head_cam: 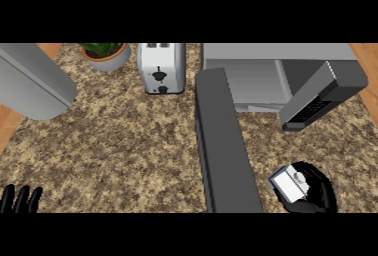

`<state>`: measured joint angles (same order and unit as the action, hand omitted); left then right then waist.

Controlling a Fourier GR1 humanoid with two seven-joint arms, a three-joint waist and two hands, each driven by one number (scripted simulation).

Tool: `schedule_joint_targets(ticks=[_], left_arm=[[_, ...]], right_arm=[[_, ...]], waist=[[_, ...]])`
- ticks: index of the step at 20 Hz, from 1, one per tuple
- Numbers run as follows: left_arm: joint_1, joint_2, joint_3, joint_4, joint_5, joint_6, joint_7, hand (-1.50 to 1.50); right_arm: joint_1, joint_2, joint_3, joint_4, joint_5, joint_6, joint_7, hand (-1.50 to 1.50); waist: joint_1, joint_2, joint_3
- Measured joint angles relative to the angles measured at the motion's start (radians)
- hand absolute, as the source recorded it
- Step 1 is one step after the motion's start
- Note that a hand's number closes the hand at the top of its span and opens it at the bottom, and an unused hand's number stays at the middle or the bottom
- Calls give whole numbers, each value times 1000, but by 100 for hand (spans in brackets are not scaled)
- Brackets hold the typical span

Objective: Pick up the milk, place it into the microwave and close the microwave

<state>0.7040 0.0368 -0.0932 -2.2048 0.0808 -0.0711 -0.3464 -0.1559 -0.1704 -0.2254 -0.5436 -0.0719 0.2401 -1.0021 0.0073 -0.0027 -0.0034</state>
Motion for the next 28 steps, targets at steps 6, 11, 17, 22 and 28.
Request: schedule_joint_targets(ticks=[6, 11, 17, 22, 28], left_arm=[[4, -7, -9, 16, -7, -6, -22, -150], [16, -6, 4, 12, -1, -9, -29, -150], [51, -4, 20, 8, 15, -28, -52, -150], [50, 2, 39, 33, 38, -52, -68, -150], [58, 13, 78, 24, 77, -78, -64, -150]], right_arm=[[-89, -15, 26, -34, -40, 68, 80, 150], [-152, -26, 60, -82, -53, 109, 144, 150], [-70, 4, 135, -302, -58, 113, 252, 150], [61, 70, 203, -584, -76, 77, 380, 150], [190, 125, 258, -901, -118, 1, 600, 150]], waist=[[7, 2, 4], [5, 1, 4], [-6, -2, 3], [-13, -3, 2], [-11, -2, 2]])
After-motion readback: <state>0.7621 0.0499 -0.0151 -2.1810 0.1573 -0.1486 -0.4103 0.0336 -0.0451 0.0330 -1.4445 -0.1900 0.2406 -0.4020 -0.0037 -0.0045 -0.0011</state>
